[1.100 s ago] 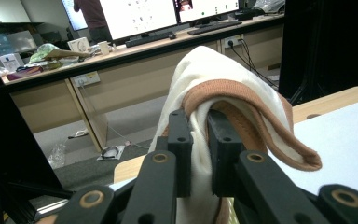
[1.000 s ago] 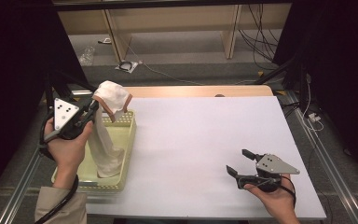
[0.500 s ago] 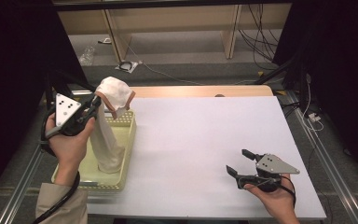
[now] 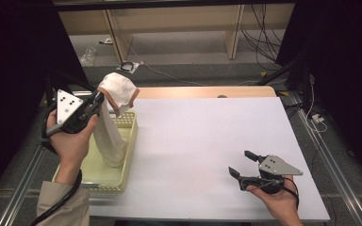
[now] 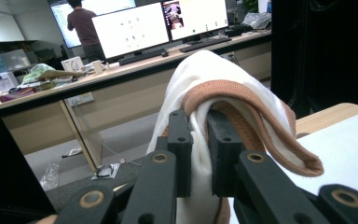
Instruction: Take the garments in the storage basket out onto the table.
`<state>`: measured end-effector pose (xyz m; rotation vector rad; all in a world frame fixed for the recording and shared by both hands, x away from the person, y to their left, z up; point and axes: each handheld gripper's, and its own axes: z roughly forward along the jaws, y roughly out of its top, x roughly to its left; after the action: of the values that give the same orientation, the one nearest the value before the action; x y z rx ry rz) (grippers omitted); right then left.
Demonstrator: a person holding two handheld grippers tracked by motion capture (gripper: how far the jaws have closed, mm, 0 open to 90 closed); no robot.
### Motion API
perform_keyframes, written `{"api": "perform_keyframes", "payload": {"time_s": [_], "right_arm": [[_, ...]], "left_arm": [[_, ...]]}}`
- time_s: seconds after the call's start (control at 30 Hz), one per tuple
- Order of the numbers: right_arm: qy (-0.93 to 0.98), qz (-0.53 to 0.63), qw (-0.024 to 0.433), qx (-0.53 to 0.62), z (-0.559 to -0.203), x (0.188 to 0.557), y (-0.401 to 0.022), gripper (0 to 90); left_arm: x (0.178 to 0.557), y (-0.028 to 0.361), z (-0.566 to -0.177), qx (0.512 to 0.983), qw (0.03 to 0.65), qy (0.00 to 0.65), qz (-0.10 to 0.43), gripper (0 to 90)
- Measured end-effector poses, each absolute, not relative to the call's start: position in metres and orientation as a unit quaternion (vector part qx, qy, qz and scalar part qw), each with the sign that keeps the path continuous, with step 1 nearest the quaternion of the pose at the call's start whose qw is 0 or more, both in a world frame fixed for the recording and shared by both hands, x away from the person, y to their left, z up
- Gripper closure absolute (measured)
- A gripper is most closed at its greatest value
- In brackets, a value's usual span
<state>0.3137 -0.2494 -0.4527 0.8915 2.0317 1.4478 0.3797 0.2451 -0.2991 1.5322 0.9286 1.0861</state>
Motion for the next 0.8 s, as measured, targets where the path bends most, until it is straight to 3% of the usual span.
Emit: {"api": "perform_keyframes", "payload": {"time_s": [0.8], "right_arm": [[0.744, 0.53, 0.244, 0.327, -0.453, 0.314, -0.249, 19.6]], "left_arm": [[0.381, 0.224, -0.275, 0.635, 0.516, 0.351, 0.456, 80.9]]}}
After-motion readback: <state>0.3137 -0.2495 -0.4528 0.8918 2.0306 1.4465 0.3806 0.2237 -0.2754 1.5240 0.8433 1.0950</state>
